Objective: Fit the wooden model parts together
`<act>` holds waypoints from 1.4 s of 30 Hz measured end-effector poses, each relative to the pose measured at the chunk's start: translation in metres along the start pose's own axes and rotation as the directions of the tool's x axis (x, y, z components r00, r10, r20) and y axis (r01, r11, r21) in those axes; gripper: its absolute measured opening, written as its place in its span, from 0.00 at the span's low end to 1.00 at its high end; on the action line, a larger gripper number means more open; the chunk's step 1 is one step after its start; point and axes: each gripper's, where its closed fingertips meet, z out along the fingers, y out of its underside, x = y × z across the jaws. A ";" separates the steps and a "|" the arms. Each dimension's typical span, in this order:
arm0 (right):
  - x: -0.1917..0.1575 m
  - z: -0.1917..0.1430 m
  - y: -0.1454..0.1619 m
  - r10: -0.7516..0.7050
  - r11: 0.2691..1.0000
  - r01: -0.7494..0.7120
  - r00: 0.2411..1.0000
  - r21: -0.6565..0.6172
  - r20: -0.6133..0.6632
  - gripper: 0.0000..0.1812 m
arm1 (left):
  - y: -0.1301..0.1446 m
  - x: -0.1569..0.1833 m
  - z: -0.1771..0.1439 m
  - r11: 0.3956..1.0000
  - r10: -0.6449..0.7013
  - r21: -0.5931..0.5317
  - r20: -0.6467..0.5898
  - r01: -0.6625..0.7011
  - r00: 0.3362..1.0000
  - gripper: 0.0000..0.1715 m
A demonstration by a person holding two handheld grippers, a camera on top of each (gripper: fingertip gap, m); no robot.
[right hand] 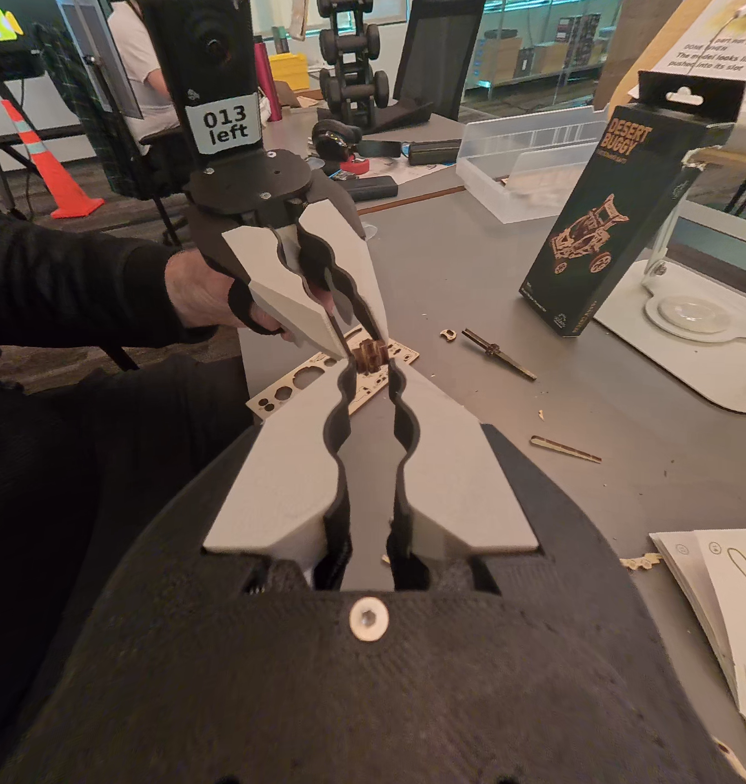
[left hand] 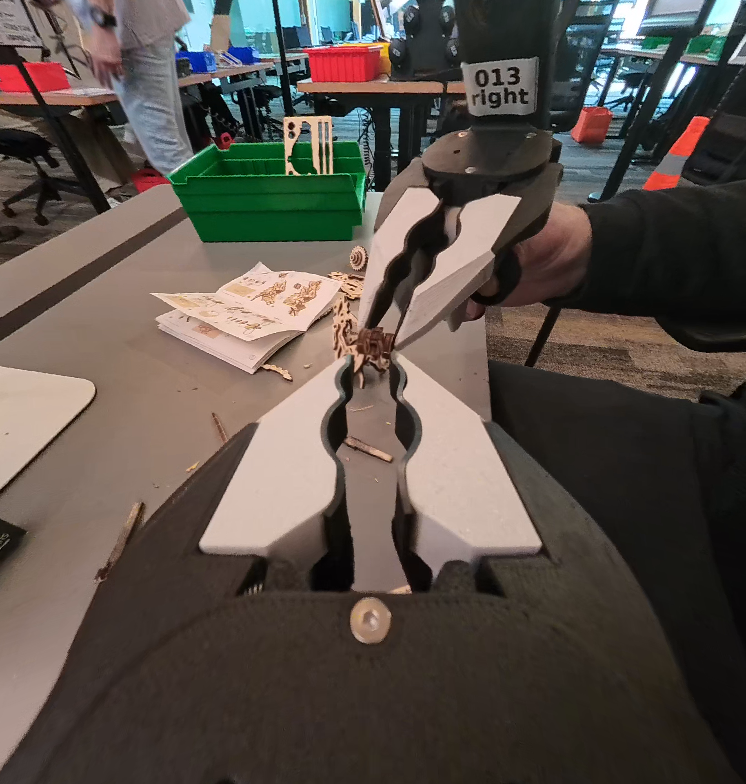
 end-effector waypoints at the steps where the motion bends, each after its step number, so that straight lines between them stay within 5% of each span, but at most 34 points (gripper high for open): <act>1: 0.001 -0.001 -0.001 -0.002 1.000 0.002 1.000 0.004 -0.006 0.06 | -0.001 -0.001 0.000 1.000 -0.003 0.005 0.001 0.003 1.000 0.08; 11: 0.007 -0.005 -0.005 -0.023 0.999 0.025 0.999 0.038 -0.040 0.06 | -0.002 -0.011 0.001 1.000 -0.007 0.029 0.040 0.006 0.999 0.06; 42: -0.003 -0.014 -0.021 0.038 0.987 -0.051 0.996 0.153 0.084 0.06 | -0.017 0.006 0.000 0.993 -0.051 0.098 -0.141 0.066 0.989 0.12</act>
